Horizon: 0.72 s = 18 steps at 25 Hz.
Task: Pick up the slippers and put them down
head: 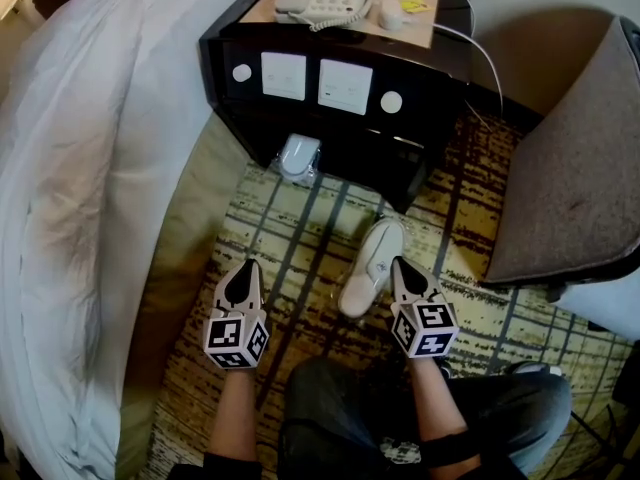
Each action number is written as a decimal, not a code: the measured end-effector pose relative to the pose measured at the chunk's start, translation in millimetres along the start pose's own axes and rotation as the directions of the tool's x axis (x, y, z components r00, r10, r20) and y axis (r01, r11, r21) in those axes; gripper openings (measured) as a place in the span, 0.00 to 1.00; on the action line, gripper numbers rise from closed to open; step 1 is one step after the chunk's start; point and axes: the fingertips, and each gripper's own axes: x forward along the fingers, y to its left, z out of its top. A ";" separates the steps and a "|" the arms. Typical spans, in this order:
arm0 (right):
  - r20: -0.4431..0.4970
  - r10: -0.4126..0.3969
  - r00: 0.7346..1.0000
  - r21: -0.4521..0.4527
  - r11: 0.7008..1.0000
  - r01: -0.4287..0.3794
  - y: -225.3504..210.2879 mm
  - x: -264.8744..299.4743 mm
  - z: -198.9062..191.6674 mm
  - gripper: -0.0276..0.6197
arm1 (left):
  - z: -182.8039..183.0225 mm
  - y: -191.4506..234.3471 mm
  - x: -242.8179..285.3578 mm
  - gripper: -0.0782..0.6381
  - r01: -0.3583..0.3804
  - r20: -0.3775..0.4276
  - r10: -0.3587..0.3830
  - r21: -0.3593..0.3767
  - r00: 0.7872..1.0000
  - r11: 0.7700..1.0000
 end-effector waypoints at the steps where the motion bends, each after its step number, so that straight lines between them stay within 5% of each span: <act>1: -0.003 0.000 1.000 0.000 1.000 0.000 0.4 1.1 0.1 0.04 | -1.0 -0.8 9.2 0.16 0.010 -0.015 -0.010 0.008 1.000 1.000; 11: -0.036 -0.013 0.999 -0.037 0.999 0.012 0.9 19.5 3.2 0.04 | 14.1 -7.6 149.3 0.52 0.135 -0.119 -0.124 0.084 0.985 0.987; 18: -0.036 -0.004 0.999 -0.044 0.999 0.003 5.0 43.2 11.1 0.04 | 5.2 -6.3 243.4 0.77 0.220 -0.247 -0.178 0.154 0.953 0.963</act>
